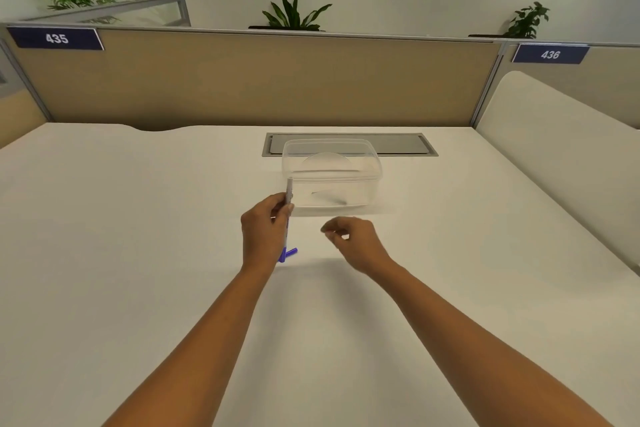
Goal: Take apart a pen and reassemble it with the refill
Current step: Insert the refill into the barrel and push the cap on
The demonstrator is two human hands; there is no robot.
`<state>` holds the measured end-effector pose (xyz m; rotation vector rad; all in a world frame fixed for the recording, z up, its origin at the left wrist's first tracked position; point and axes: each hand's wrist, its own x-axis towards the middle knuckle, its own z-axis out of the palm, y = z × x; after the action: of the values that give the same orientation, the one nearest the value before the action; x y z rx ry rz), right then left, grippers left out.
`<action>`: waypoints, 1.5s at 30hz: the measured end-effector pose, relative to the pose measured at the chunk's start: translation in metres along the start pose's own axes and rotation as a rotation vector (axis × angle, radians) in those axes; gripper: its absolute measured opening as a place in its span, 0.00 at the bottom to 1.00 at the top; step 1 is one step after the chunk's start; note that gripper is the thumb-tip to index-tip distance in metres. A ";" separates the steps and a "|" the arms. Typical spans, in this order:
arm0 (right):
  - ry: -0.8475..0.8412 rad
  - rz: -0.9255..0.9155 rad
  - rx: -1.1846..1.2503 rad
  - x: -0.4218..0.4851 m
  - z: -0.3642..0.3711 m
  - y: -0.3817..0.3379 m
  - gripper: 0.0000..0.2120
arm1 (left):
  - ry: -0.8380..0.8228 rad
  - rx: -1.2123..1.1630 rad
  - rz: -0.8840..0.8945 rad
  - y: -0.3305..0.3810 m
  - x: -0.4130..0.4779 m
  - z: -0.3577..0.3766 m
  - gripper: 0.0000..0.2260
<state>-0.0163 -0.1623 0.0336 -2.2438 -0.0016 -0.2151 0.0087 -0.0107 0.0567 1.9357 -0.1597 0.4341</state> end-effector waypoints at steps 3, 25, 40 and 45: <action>-0.144 -0.013 -0.157 0.001 0.018 0.000 0.11 | 0.034 0.008 -0.035 -0.006 0.004 -0.010 0.11; -0.226 -0.113 -0.409 0.000 0.038 0.013 0.13 | -0.005 -0.010 -0.067 -0.026 0.003 -0.022 0.09; 0.228 0.184 0.314 0.012 -0.040 -0.015 0.03 | -0.183 0.074 0.058 -0.018 -0.007 0.000 0.09; 0.176 0.081 0.500 0.013 -0.046 -0.029 0.06 | -0.205 0.123 0.098 -0.019 -0.006 0.004 0.09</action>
<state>-0.0126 -0.1805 0.0868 -1.7188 0.1169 -0.3284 0.0097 -0.0070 0.0369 2.0985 -0.3691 0.3147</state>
